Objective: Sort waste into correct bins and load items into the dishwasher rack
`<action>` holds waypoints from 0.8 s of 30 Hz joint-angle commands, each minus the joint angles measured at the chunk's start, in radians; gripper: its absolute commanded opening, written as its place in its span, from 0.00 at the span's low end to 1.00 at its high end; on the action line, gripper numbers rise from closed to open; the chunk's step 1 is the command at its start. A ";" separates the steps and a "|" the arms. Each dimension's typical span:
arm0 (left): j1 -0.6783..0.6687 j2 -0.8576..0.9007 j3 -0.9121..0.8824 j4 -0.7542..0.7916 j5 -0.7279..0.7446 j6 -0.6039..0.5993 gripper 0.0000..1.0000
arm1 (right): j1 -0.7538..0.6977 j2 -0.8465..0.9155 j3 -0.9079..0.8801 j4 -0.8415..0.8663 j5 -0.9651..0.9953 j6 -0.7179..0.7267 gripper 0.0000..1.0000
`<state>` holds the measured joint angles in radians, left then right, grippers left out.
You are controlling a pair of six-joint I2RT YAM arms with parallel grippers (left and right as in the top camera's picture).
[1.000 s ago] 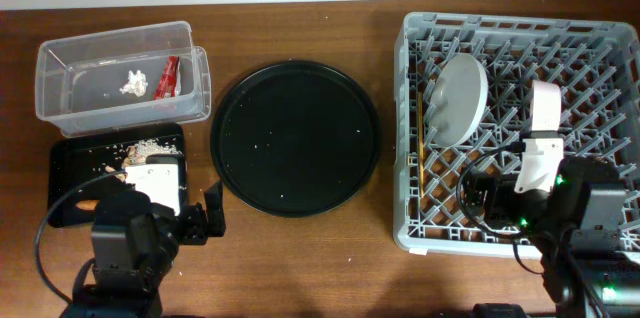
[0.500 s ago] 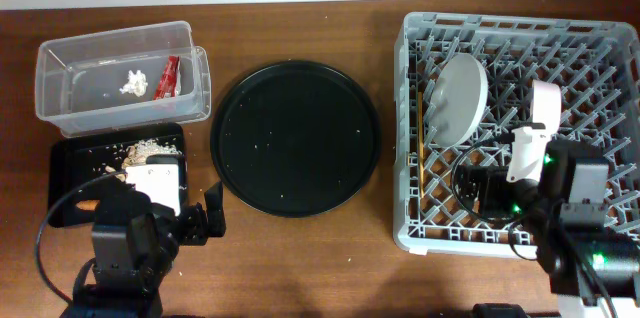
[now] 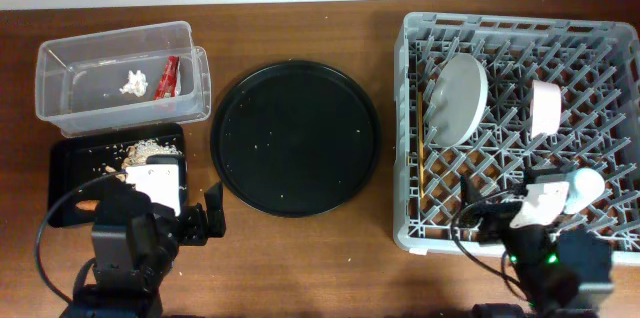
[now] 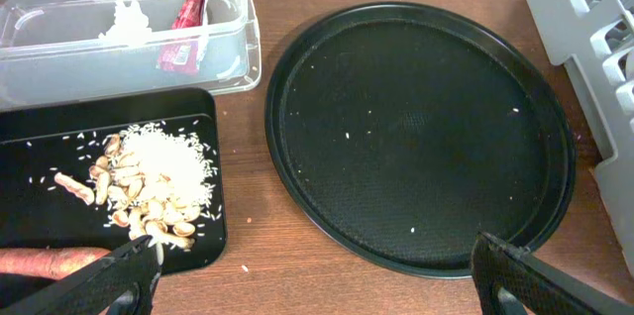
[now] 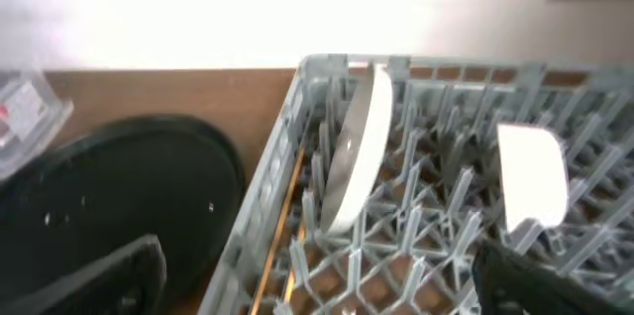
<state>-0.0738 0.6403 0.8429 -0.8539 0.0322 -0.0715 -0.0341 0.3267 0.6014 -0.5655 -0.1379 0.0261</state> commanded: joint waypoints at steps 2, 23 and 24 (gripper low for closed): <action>-0.005 -0.005 -0.006 0.001 -0.011 -0.002 0.99 | 0.053 -0.171 -0.287 0.349 0.020 0.008 0.98; -0.005 -0.005 -0.006 0.001 -0.011 -0.003 0.99 | 0.055 -0.323 -0.596 0.486 0.135 -0.123 0.98; -0.005 -0.005 -0.006 0.001 -0.011 -0.003 0.99 | 0.055 -0.323 -0.596 0.486 0.135 -0.123 0.98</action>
<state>-0.0738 0.6403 0.8410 -0.8547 0.0319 -0.0715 0.0132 0.0120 0.0105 -0.0727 0.0067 -0.0902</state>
